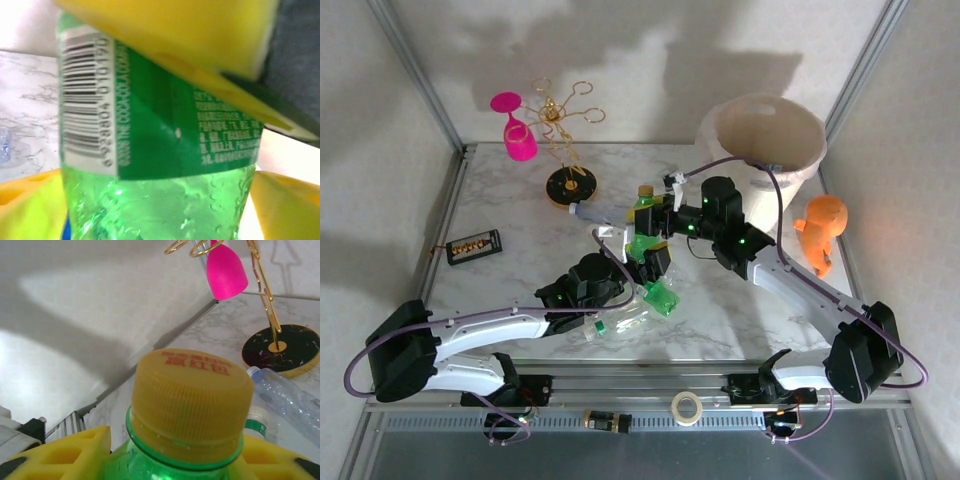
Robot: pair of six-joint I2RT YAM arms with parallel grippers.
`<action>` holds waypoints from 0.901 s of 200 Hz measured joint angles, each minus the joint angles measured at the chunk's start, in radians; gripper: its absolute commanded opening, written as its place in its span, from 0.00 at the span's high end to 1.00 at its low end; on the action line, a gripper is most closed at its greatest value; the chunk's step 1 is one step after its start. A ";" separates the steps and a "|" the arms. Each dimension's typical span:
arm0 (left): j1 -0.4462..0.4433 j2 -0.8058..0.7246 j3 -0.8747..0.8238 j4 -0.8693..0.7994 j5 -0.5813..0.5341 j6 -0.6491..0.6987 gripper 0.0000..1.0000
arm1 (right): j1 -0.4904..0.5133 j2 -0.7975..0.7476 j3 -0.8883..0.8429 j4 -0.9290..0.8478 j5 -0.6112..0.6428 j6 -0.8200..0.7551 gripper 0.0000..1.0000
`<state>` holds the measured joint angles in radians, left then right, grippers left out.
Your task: Put the plastic bottles in the bin
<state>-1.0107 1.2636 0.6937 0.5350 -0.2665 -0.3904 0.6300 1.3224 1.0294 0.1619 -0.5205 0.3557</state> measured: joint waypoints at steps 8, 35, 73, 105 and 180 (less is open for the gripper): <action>0.000 -0.003 -0.001 0.008 -0.013 0.000 0.02 | -0.012 0.000 0.000 0.000 0.001 0.000 0.61; 0.001 -0.035 -0.022 0.024 -0.054 -0.006 0.00 | -0.079 0.000 0.014 -0.010 0.009 0.007 0.62; 0.034 -0.089 -0.080 0.031 -0.117 -0.049 0.00 | -0.209 0.000 0.135 -0.045 0.066 0.003 0.63; 0.132 -0.139 -0.157 0.035 -0.107 -0.142 0.00 | -0.325 -0.004 0.246 -0.048 0.150 -0.005 0.63; 0.240 -0.304 -0.295 0.029 -0.098 -0.275 0.01 | -0.495 0.034 0.360 -0.019 0.454 -0.087 0.64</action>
<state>-0.7712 0.9592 0.3985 0.5644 -0.3645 -0.6659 0.1349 1.3563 1.3895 0.1432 -0.0662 0.2687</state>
